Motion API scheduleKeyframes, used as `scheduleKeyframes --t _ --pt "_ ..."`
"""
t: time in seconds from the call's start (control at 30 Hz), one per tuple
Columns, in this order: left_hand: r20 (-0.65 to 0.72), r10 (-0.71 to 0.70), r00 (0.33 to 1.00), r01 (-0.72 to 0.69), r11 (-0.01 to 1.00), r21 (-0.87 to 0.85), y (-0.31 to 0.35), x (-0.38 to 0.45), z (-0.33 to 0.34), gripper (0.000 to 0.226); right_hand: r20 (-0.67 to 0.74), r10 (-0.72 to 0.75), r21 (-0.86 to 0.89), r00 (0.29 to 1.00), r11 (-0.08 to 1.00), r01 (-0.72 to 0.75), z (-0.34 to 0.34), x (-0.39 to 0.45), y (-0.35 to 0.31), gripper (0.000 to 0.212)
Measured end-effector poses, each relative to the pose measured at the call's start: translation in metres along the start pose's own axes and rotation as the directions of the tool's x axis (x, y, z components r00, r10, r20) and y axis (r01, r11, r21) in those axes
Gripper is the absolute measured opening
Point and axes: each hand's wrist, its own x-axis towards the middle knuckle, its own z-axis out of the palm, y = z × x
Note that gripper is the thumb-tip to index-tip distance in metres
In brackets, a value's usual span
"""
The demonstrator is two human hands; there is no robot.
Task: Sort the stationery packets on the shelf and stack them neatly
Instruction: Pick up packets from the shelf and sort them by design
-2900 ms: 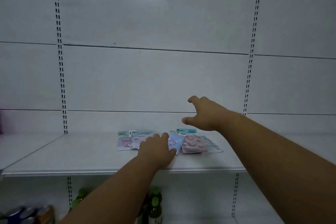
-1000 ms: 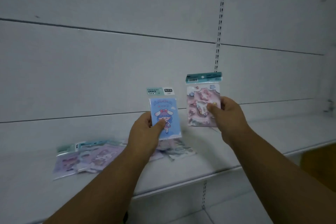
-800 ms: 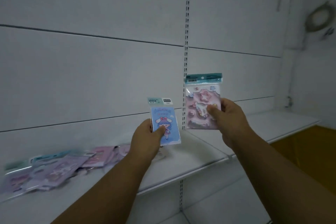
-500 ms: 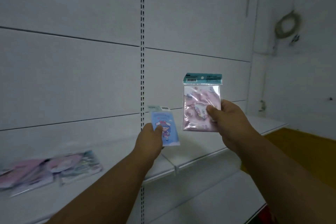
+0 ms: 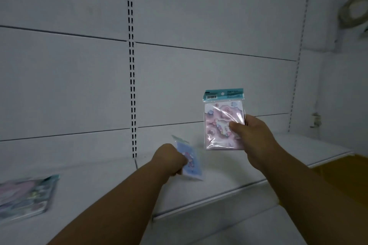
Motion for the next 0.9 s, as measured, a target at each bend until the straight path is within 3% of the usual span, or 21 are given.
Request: scheduleKeyframes --t 0.13,0.3,0.47,0.6,0.7,0.77,0.83,0.9 --pt "-0.026 -0.088 0.996 0.089 0.994 0.057 -0.004 0.023 0.014 0.02 0.05 0.02 -0.017 0.999 1.0 -0.019 -0.004 0.035 0.022 0.013" --pt "-0.093 -0.192 0.977 0.212 0.934 0.289 -0.006 0.033 0.024 0.025 0.157 0.045 0.032 0.987 0.998 -0.051 -0.008 0.07 0.055 0.012" --pt "-0.227 -0.192 0.955 0.287 0.797 0.531 0.005 0.028 0.031 0.039 0.258 0.02 0.072 0.966 0.997 -0.04 -0.021 0.098 0.079 0.013" --pt "-0.303 -0.201 0.932 0.35 0.718 0.601 0.027 0.032 0.042 0.047 0.331 0.015 0.06 0.944 0.997 -0.037 -0.042 0.119 0.095 0.012" --pt "-0.44 -0.022 0.898 0.246 0.853 0.46 0.054 0.041 0.052 0.032 0.386 0.015 0.055 0.922 0.998 -0.04 -0.063 0.13 0.107 0.017" --pt "-0.485 0.021 0.874 0.068 0.984 0.164 0.079 0.051 0.066 0.027 0.424 0.031 0.049 0.905 0.997 -0.058 -0.077 0.134 0.114 0.017" --pt "-0.452 0.023 0.892 -0.055 0.997 -0.058 0.103 0.061 0.082 0.021 0.46 0.045 0.037 0.887 0.997 -0.069 -0.09 0.14 0.12 0.016" --pt "-0.378 0.06 0.924 -0.105 0.989 -0.102 0.117 0.075 0.097 0.017 0.497 0.077 0.03 0.864 0.994 -0.105 -0.103 0.149 0.126 0.013"
